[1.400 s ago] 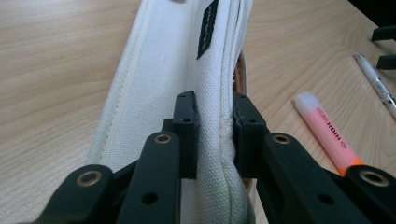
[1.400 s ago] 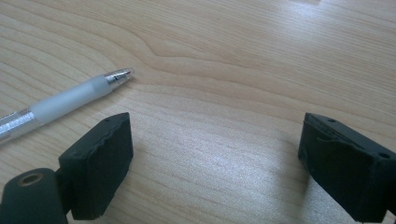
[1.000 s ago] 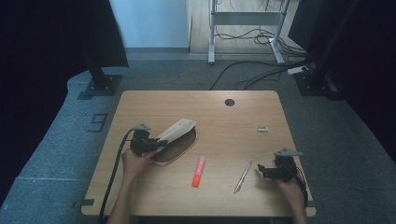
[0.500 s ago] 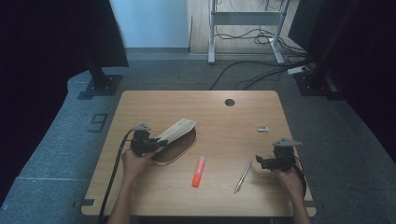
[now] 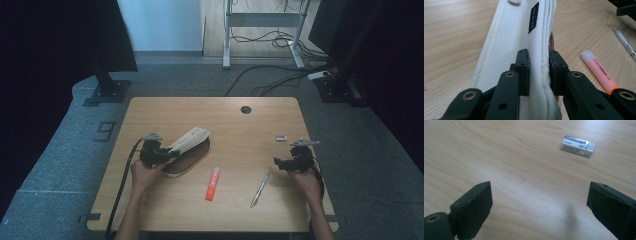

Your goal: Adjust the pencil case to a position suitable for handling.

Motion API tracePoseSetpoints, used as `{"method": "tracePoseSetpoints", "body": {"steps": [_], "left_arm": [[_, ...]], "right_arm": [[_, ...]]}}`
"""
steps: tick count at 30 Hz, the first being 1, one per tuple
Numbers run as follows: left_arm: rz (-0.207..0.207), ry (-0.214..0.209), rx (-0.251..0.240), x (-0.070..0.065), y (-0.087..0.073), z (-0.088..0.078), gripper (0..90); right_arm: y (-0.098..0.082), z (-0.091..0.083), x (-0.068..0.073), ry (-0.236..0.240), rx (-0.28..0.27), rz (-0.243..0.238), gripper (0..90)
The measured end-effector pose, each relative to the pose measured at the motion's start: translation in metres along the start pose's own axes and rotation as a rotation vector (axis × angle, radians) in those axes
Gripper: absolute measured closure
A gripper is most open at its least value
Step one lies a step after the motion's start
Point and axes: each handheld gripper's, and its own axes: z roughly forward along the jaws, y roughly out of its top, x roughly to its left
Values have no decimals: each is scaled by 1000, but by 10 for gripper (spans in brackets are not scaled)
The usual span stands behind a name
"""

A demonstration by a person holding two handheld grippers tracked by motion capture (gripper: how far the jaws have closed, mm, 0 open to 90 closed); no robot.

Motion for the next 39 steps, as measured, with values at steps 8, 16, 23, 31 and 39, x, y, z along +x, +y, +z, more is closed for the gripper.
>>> {"method": "tracePoseSetpoints", "body": {"steps": [8, 16, 23, 31, 39], "left_arm": [[4, 0, 6, -1, 0, 0, 726], [8, -2, 7, -1, 0, 0, 722], [8, -3, 8, -1, 0, 1, 720], [10, -5, 9, -1, 0, 1, 718], [12, -5, 11, -2, 0, 1, 717]], "right_arm": [[15, 11, -10, -41, 16, 1, 128], [23, 21, -18, -61, -4, 20, 137], [35, 33, -25, -80, 5, 33, 223], [45, 46, -34, -98, 11, 45, 333], [50, 61, -39, -112, 32, 61, 348]]}}
